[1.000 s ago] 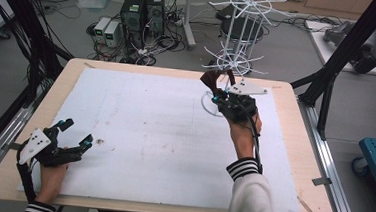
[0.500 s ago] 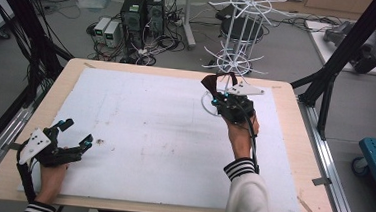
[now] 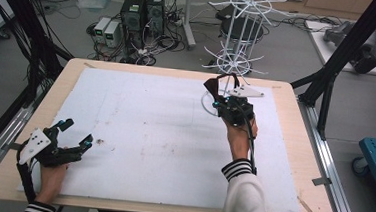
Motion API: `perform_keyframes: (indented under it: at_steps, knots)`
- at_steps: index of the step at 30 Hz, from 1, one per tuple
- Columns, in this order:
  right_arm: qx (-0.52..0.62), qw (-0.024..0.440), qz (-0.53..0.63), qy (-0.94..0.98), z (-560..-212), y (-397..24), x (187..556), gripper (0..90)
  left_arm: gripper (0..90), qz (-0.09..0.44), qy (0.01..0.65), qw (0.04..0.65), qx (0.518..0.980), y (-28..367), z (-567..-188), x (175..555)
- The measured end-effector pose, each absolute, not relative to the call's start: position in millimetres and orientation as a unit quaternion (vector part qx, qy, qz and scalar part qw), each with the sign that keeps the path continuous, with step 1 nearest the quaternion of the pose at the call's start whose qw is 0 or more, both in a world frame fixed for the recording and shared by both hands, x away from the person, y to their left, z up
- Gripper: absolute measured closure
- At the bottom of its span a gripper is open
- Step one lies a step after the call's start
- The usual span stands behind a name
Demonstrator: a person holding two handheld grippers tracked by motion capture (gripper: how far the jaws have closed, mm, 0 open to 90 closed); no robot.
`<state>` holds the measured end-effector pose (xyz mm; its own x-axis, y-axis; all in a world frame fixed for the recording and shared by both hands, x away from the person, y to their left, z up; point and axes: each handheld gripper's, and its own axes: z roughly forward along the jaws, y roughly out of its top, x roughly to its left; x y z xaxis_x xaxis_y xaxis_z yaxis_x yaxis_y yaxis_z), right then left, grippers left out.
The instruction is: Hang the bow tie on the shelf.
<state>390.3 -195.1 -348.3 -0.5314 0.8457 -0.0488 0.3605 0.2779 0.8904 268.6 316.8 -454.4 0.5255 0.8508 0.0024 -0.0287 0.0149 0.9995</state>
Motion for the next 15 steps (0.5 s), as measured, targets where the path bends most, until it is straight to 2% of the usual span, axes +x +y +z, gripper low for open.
perform_keyframes:
  at_steps: [15]
  knots:
    - [0.414,0.253,0.453,0.748,-365,-204,390,76.9,10.1,0.35,0.34,0.627,0.607,317,-455,269]
